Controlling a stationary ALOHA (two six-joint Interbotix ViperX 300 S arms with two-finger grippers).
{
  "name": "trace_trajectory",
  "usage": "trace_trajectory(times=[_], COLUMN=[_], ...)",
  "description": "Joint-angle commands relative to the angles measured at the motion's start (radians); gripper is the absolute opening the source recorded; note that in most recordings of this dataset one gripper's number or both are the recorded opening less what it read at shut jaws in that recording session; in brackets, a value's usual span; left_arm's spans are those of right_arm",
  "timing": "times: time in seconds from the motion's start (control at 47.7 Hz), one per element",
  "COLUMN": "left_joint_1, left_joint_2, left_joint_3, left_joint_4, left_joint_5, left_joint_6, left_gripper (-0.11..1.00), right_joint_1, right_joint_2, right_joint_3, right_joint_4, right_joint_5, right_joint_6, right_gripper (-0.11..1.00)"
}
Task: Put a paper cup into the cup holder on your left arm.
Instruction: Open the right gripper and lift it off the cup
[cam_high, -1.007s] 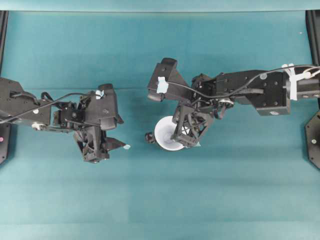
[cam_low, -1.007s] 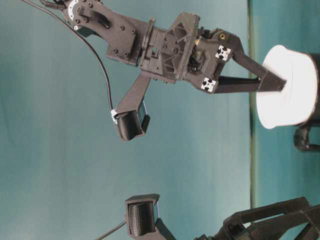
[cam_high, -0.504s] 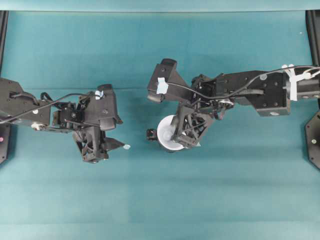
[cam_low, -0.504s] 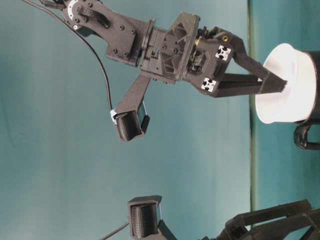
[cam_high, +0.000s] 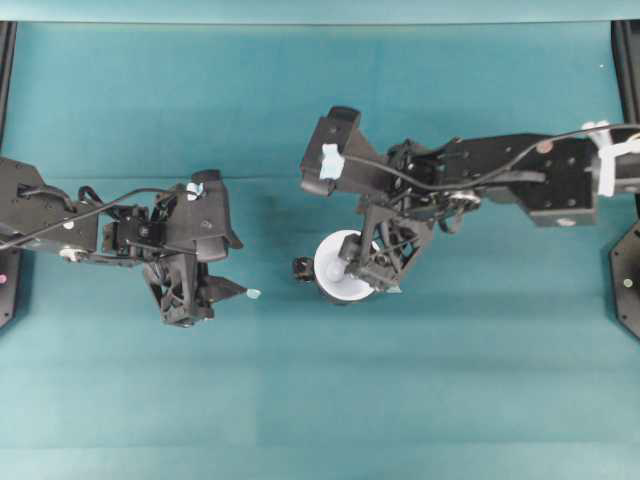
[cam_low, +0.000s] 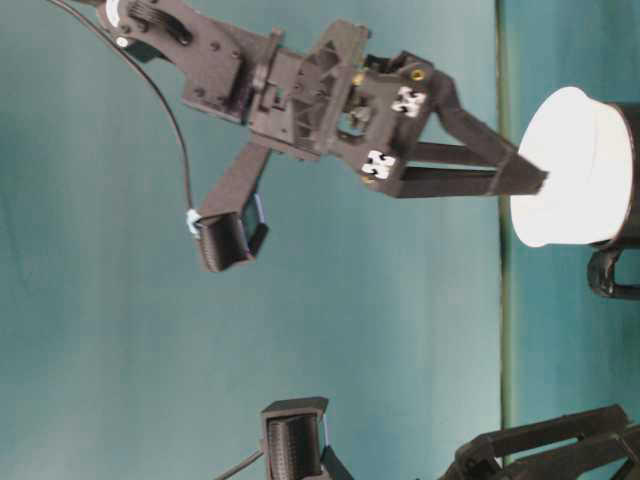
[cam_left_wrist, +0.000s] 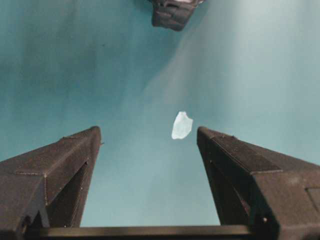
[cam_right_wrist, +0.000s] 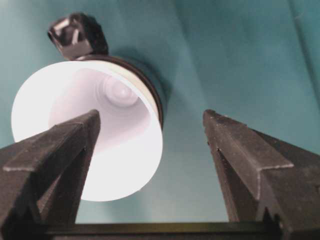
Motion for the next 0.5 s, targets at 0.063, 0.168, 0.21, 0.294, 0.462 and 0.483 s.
trace_trajectory(times=[0.063, 0.168, 0.21, 0.294, 0.462, 0.483], left_joint_1=[-0.002, 0.000, 0.002, 0.002, 0.000, 0.000], left_joint_2=[-0.002, -0.002, -0.002, -0.002, -0.002, -0.002], left_joint_3=[-0.011, -0.011, -0.009, -0.009, -0.009, -0.009], left_joint_4=[0.003, 0.003, 0.003, 0.003, 0.003, 0.003], left_joint_5=[-0.025, -0.025, -0.025, -0.023, -0.021, -0.021], left_joint_6=[0.002, 0.002, 0.002, 0.000, -0.003, -0.003], left_gripper=[0.81, 0.81, 0.81, 0.81, 0.81, 0.81], right_joint_1=[0.002, 0.002, 0.002, 0.002, 0.005, 0.006], right_joint_2=[-0.058, -0.080, -0.092, -0.114, -0.163, -0.172], right_joint_3=[-0.005, -0.002, -0.002, -0.002, 0.009, 0.012], right_joint_4=[-0.002, -0.002, -0.003, -0.008, -0.011, -0.009], right_joint_5=[-0.006, -0.015, -0.018, -0.025, -0.025, -0.025], right_joint_6=[0.009, 0.002, -0.002, -0.002, -0.003, -0.005], right_gripper=[0.88, 0.88, 0.88, 0.88, 0.88, 0.88])
